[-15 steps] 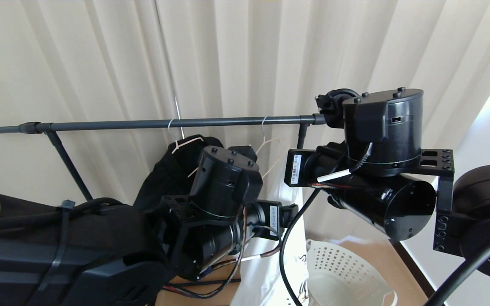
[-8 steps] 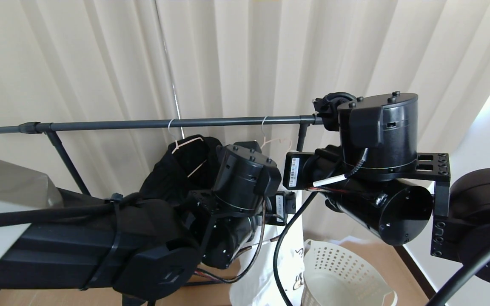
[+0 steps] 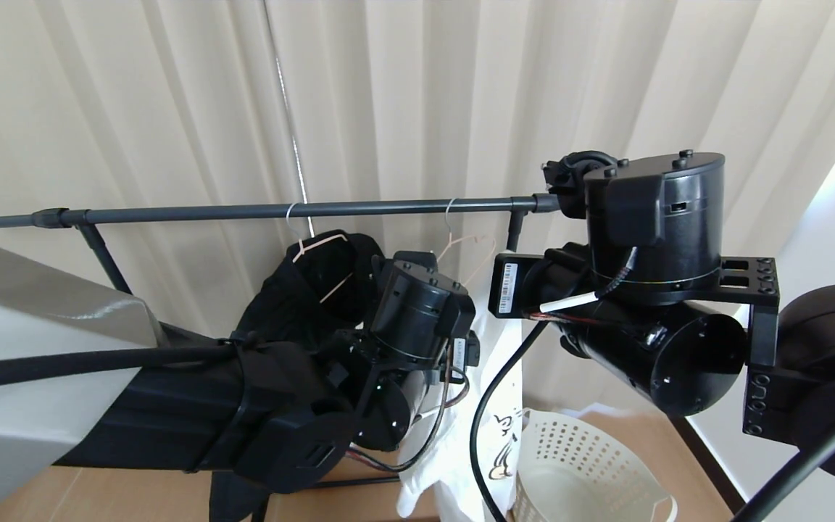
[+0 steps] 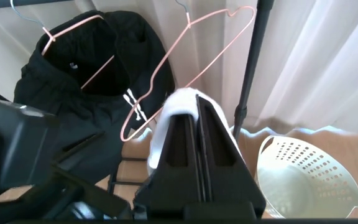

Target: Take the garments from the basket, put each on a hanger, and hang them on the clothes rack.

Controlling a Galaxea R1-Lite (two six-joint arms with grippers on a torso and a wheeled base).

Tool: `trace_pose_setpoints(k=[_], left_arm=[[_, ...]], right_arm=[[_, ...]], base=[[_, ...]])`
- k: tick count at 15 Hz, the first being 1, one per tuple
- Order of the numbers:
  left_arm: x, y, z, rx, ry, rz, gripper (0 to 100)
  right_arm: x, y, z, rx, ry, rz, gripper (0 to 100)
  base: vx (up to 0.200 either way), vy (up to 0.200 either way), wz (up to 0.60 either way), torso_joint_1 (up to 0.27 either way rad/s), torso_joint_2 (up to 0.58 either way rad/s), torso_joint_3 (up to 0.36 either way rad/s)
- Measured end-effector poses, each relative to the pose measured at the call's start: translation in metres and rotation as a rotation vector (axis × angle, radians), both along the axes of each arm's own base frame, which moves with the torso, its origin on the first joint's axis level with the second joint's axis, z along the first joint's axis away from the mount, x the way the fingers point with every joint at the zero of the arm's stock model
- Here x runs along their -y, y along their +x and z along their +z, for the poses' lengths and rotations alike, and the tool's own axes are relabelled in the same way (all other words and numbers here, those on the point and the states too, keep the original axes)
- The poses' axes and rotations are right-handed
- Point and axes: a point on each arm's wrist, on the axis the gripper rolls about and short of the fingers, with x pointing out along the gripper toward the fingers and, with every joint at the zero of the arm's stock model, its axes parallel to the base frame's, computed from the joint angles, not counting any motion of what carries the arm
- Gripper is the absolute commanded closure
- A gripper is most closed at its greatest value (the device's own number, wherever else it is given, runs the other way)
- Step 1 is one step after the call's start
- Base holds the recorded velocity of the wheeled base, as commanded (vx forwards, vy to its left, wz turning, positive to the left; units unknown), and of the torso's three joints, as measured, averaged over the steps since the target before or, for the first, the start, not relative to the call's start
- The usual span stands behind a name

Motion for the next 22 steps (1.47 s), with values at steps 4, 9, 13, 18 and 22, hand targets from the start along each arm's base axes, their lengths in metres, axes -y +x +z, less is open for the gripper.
trace_pose_setpoints(k=[4, 9, 13, 18, 22], left_arm=[[-0.004, 0.001, -0.012, -0.022, 0.042, 0.01, 0], [-0.016, -0.008, -0.036, -0.086, 0.125, 0.01, 0], [-0.023, -0.009, -0.046, -0.11, 0.153, 0.02, 0], [-0.026, -0.006, -0.051, -0.119, 0.174, 0.025, 100], [-0.027, -0.007, -0.041, -0.089, 0.142, 0.025, 100]], right_arm=[[0.007, 0.004, 0.003, 0.007, 0.005, -0.026, 100], [0.019, 0.007, 0.011, 0.023, 0.015, -0.055, 100], [0.024, 0.01, 0.013, 0.028, 0.018, -0.072, 100], [0.029, 0.012, 0.016, 0.036, 0.018, -0.083, 100], [0.037, 0.015, 0.018, 0.042, 0.011, -0.106, 100]], base=[[0.0, 0.0, 0.0, 0.0, 0.0, 0.0], [0.0, 0.0, 0.0, 0.0, 0.0, 0.0], [0.0, 0.0, 0.0, 0.0, 0.0, 0.0], [0.0, 0.0, 0.0, 0.0, 0.0, 0.0], [0.0, 0.0, 0.0, 0.0, 0.0, 0.0]])
